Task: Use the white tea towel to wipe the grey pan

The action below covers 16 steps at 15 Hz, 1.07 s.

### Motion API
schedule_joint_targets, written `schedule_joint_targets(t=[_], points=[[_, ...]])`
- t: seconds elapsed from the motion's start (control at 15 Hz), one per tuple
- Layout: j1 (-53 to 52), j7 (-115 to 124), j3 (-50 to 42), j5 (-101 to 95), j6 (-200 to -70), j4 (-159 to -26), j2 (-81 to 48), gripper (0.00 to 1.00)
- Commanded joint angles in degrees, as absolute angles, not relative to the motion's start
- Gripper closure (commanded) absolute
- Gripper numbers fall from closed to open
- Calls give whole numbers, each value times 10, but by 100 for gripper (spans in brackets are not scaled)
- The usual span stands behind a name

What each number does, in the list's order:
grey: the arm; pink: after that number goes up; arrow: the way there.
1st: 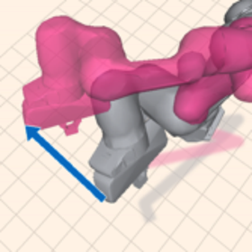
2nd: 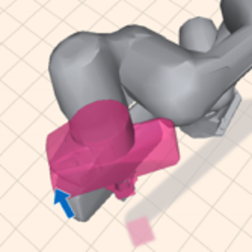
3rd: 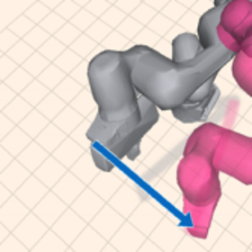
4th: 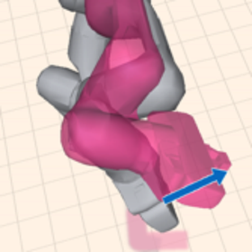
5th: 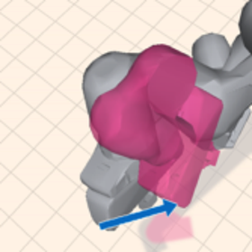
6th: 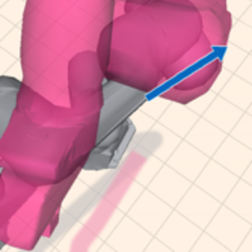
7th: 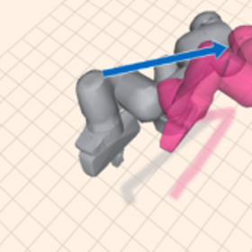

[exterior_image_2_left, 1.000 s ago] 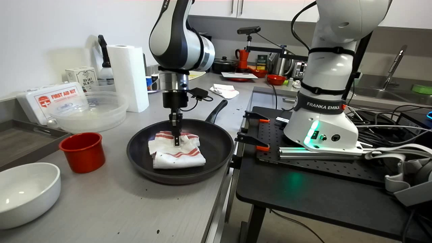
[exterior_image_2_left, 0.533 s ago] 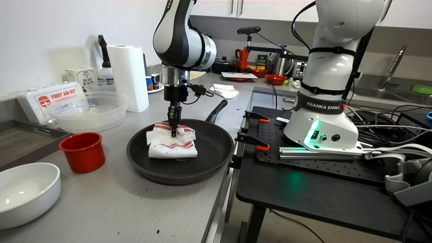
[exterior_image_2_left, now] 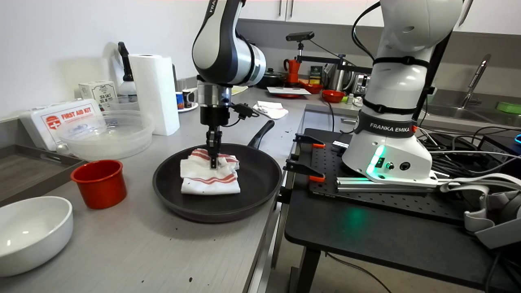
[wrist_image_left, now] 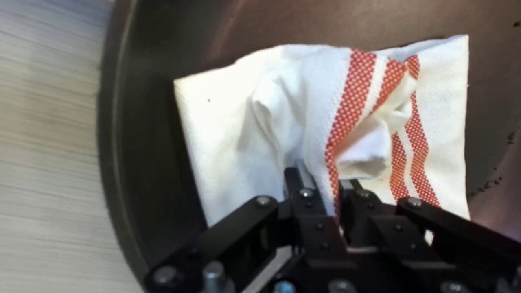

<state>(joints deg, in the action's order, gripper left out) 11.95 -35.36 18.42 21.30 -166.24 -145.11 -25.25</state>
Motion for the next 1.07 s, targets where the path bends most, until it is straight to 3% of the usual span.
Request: schedule_joint_targets(t=[0.0,0.47,1.0], points=[[85,-305,197,159,-1673,-1472,-260,97],[33,-252,249,91,-1652,-1487,-258,97],[42,-265,317,103,-1599,-1470,-251,97]])
